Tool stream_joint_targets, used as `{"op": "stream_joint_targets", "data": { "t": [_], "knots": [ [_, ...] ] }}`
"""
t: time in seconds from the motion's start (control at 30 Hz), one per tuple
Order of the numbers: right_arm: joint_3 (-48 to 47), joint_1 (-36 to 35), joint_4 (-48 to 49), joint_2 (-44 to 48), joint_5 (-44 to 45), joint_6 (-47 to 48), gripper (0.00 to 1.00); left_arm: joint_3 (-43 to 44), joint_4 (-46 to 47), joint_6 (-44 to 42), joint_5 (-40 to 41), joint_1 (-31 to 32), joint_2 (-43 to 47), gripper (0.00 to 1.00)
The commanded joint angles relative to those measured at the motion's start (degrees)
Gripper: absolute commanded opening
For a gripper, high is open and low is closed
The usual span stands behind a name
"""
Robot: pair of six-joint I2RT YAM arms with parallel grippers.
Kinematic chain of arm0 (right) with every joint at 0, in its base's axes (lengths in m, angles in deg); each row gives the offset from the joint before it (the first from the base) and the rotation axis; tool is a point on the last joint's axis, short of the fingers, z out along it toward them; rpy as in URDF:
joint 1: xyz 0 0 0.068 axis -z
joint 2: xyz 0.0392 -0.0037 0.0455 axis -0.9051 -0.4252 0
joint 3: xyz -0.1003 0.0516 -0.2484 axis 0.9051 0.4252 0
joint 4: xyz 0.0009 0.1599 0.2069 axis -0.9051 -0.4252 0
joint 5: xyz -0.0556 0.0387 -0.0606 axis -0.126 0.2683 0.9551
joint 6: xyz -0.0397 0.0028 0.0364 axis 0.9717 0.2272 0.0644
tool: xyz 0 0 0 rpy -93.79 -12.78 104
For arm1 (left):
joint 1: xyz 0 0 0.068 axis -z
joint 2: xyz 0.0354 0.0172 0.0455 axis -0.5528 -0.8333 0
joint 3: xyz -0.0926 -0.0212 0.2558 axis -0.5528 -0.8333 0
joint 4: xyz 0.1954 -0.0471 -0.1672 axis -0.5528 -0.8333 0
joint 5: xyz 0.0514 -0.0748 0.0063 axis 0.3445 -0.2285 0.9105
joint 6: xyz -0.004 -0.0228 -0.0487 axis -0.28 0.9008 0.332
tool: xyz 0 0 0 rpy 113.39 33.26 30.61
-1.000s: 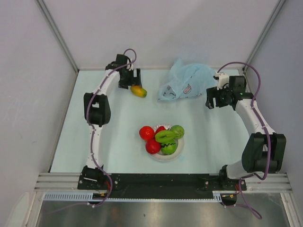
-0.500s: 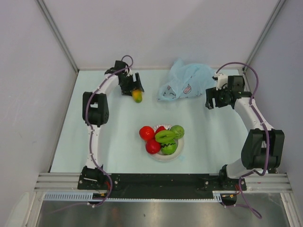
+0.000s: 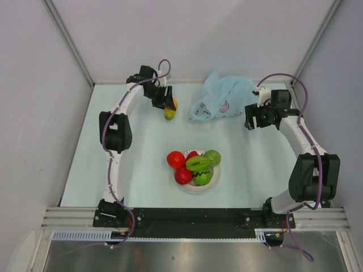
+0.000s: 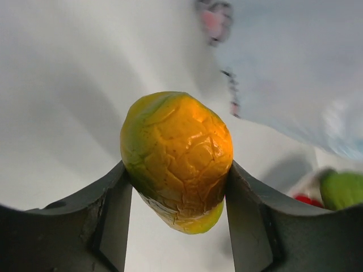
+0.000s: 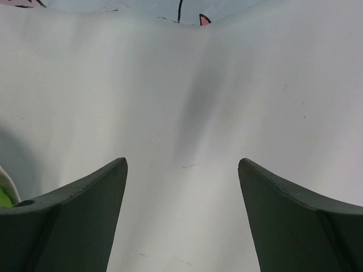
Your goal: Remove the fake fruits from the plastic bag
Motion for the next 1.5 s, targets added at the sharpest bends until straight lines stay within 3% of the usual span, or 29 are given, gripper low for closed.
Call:
{"op": "stream_joint_targets", "data": {
  "t": [0.0, 0.13, 0.27, 0.6, 1.03, 1.27, 1.47],
  "knots": [
    [-2.5, 0.0, 1.5, 0.7, 0.8, 0.8, 0.84, 1.6, -15.8, -26.0, -12.0, 5.4, 7.8, 0.24],
    [-2.4, 0.5, 0.9, 0.9, 0.4, 0.8, 0.84, 0.0, -28.8, -39.9, -12.8, 10.8, 9.3, 0.26],
    [-2.3, 0.9, 0.5, 0.9, 0.2, 0.9, 0.84, -5.3, -32.1, -44.9, -13.2, 14.0, 10.9, 0.29],
    [-2.3, 0.7, -0.6, 0.5, 0.0, 0.5, 0.84, -17.3, -21.7, -39.2, -12.4, 16.9, 16.3, 0.31],
    [-2.3, -0.2, -0.6, 0.3, 0.5, 1.1, 0.84, -22.6, -16.6, -30.3, -11.8, 16.8, 18.1, 0.35],
    [-2.3, -0.2, -0.5, 0.7, 0.5, 1.2, 0.84, -33.4, -4.3, -13.7, -8.5, 15.6, 26.0, 0.39],
    [-2.3, -0.2, -1.0, 1.0, 0.1, 1.3, 0.84, -37.8, -2.4, -11.1, -6.4, 15.5, 27.7, 0.41]
  ]
}}
